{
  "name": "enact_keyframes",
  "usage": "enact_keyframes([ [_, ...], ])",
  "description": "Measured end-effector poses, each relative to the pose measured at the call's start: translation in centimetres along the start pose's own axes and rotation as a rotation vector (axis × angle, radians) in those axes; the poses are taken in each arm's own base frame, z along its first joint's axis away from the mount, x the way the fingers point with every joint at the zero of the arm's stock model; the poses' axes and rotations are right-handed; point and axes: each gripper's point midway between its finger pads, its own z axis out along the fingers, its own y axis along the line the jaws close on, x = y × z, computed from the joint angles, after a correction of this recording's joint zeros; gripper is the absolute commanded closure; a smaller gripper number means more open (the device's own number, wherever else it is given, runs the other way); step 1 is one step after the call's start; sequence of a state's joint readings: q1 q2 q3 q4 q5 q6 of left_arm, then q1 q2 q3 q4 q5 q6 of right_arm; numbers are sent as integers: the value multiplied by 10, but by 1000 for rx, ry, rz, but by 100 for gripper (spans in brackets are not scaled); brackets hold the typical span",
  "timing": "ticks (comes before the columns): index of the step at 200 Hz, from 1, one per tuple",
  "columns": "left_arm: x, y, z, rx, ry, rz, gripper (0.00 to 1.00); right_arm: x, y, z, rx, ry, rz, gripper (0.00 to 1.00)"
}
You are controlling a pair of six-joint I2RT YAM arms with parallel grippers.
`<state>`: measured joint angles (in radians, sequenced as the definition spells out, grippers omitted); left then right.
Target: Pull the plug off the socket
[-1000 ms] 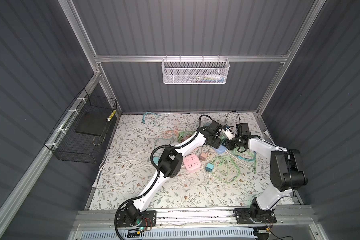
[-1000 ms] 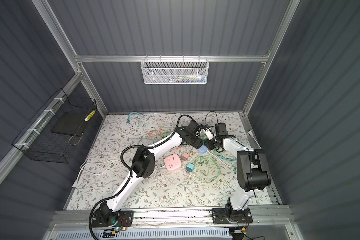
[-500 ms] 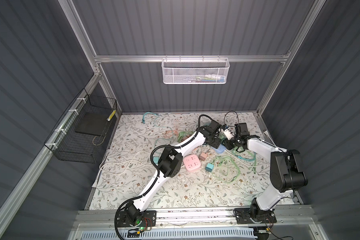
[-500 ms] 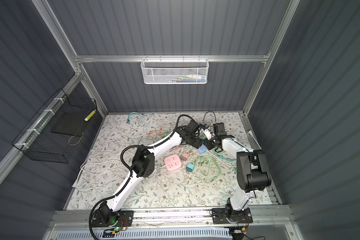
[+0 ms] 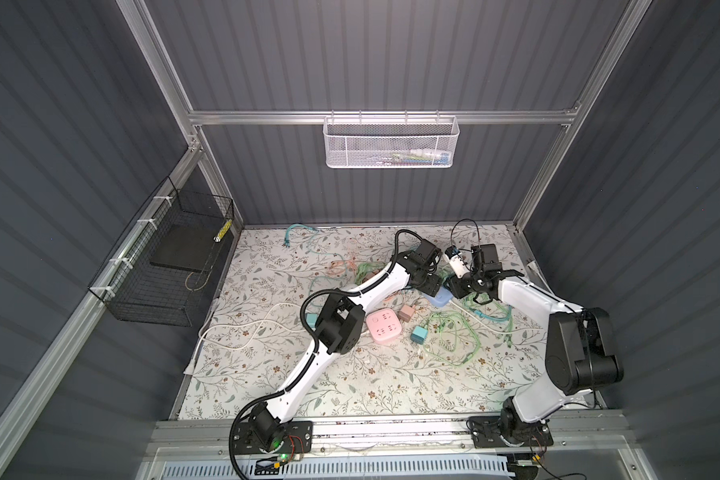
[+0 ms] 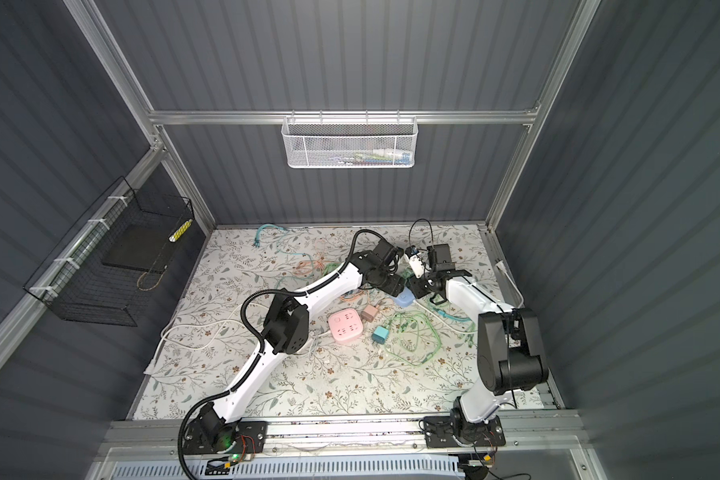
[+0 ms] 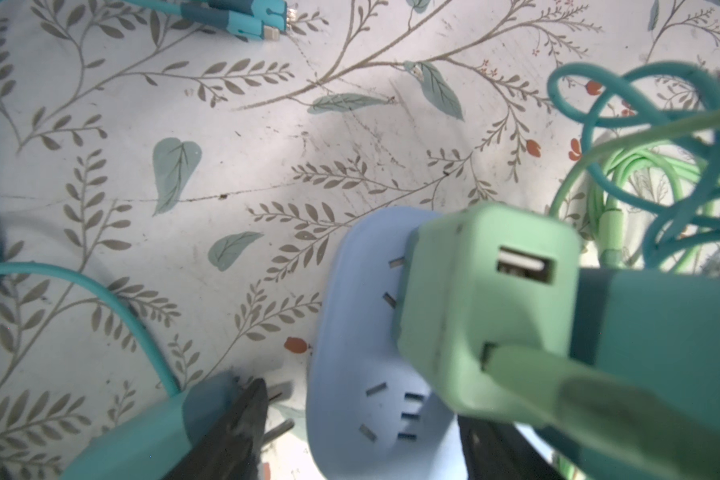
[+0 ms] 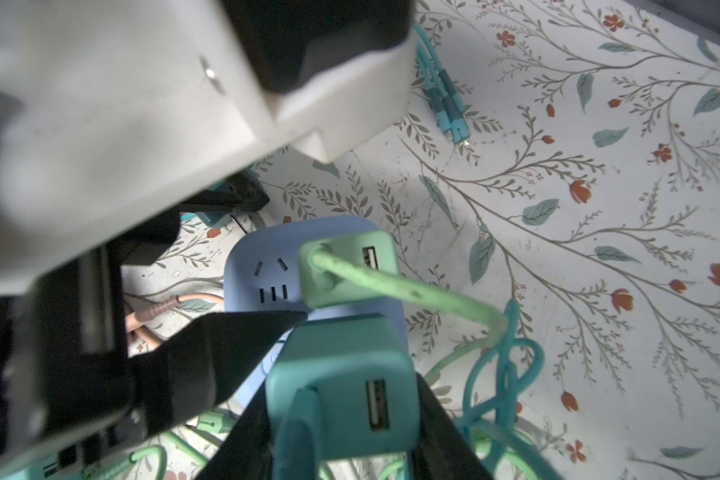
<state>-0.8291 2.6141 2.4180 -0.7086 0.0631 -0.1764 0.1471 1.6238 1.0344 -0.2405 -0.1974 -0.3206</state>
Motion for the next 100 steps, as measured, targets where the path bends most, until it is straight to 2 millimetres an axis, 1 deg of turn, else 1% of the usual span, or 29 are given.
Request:
enact_keyframes([
  [32,-2,1,4,30,-12,-28,27,0,0,-3,0,-1,26,77],
  [51,-3,-2,5,49,-19,-36,25,-1,1,-7,2,-7,42,77],
  [100,-1,-1,4,57,-28,-44,21,11,7,-22,2,-34,111,76],
])
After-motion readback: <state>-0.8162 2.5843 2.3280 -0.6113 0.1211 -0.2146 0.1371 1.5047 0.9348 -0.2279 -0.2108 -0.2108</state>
